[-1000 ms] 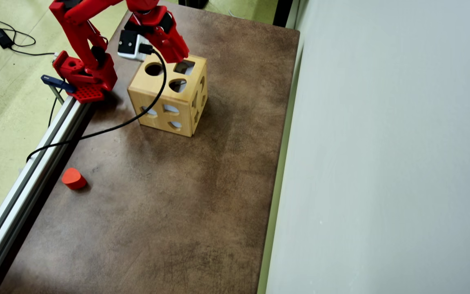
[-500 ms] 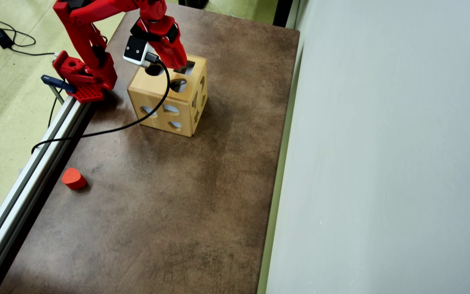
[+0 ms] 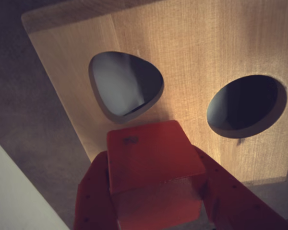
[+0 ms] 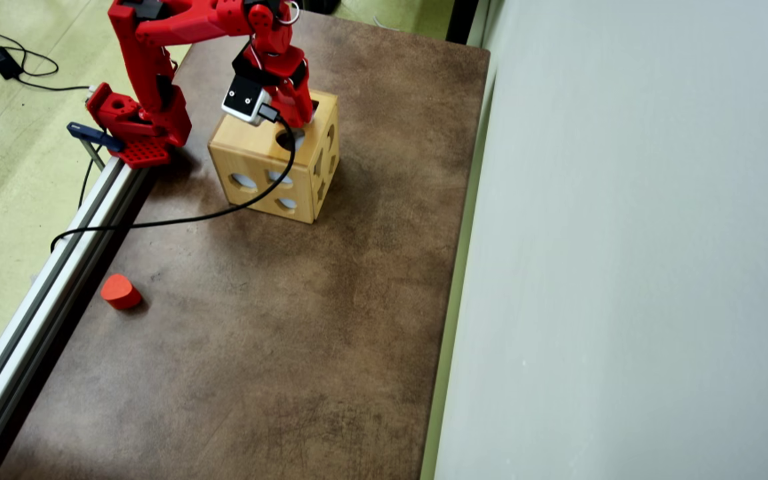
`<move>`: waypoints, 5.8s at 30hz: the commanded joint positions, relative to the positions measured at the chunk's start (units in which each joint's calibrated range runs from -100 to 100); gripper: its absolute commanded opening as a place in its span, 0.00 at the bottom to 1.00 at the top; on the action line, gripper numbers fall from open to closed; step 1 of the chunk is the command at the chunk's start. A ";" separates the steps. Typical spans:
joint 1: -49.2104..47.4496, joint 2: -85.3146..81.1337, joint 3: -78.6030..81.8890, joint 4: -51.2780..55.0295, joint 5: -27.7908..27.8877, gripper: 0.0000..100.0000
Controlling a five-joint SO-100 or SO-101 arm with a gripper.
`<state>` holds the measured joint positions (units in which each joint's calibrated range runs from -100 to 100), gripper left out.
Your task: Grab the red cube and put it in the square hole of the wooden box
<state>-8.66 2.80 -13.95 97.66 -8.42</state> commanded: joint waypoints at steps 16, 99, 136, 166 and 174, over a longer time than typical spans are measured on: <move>-4.64 -0.29 -2.87 0.09 2.44 0.02; -4.19 -0.89 -3.76 0.09 1.42 0.02; -4.27 -1.40 -0.45 0.49 -0.49 0.25; -11.25 -84.88 6.44 0.25 0.00 0.24; -10.58 -97.87 17.44 0.25 0.00 0.24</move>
<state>-20.16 -93.31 0.50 97.66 -8.82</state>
